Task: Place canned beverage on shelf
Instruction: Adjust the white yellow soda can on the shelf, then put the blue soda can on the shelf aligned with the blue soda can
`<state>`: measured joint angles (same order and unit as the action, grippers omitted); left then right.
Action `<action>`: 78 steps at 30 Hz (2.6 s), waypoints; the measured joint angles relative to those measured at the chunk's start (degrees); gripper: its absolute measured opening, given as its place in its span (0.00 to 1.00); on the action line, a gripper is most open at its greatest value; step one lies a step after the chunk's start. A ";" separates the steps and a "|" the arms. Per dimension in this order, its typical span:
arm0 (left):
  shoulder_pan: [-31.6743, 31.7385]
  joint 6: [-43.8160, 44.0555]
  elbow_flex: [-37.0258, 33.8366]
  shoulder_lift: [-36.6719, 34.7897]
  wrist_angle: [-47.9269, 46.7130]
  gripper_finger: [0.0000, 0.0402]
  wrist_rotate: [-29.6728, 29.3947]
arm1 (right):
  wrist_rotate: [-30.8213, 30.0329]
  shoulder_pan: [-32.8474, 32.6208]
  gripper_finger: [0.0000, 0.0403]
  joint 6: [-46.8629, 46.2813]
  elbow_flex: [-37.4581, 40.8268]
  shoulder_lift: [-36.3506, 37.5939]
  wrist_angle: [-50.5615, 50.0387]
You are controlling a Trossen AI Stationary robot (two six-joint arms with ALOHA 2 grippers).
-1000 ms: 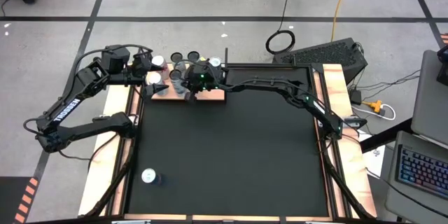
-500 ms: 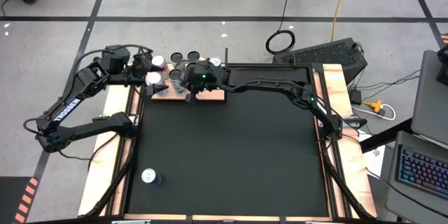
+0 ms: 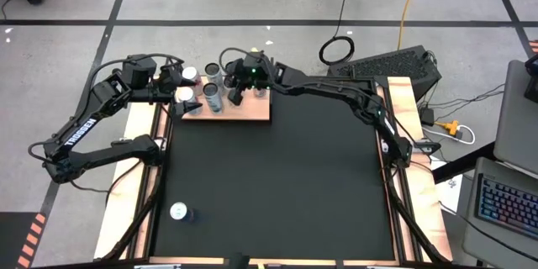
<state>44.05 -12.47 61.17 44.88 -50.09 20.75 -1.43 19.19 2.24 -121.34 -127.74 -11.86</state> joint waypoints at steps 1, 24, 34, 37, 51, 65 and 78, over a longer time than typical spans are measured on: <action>-0.01 0.01 0.00 -0.02 0.00 0.95 0.00 | 0.00 0.42 0.00 0.00 0.00 0.00 -0.02; -0.02 -0.02 0.00 0.00 0.09 0.95 0.00 | 3.10 1.44 0.00 -5.03 -0.11 -0.90 -6.30; -0.01 -0.03 0.00 -0.01 0.07 0.95 0.00 | 2.98 -0.93 0.00 -6.10 -0.11 -0.76 -6.82; -0.02 -0.02 0.00 -0.02 0.07 0.95 0.00 | 2.83 -1.36 0.00 -6.10 -0.11 -0.54 -7.28; -0.01 -0.02 0.00 -0.02 -0.17 0.95 0.00 | -0.31 -1.35 0.00 -7.58 -0.11 -0.22 -10.05; -0.03 -0.02 0.00 0.00 -0.42 0.95 0.02 | 0.05 -1.47 0.00 -6.06 0.11 1.82 -12.19; -0.01 0.01 0.00 0.00 -0.44 0.95 0.01 | 0.05 -1.46 0.00 -4.26 0.15 4.44 -12.39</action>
<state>44.05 -12.47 61.17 44.88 -50.52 20.76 -1.38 17.74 -2.02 -121.19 -123.31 -24.25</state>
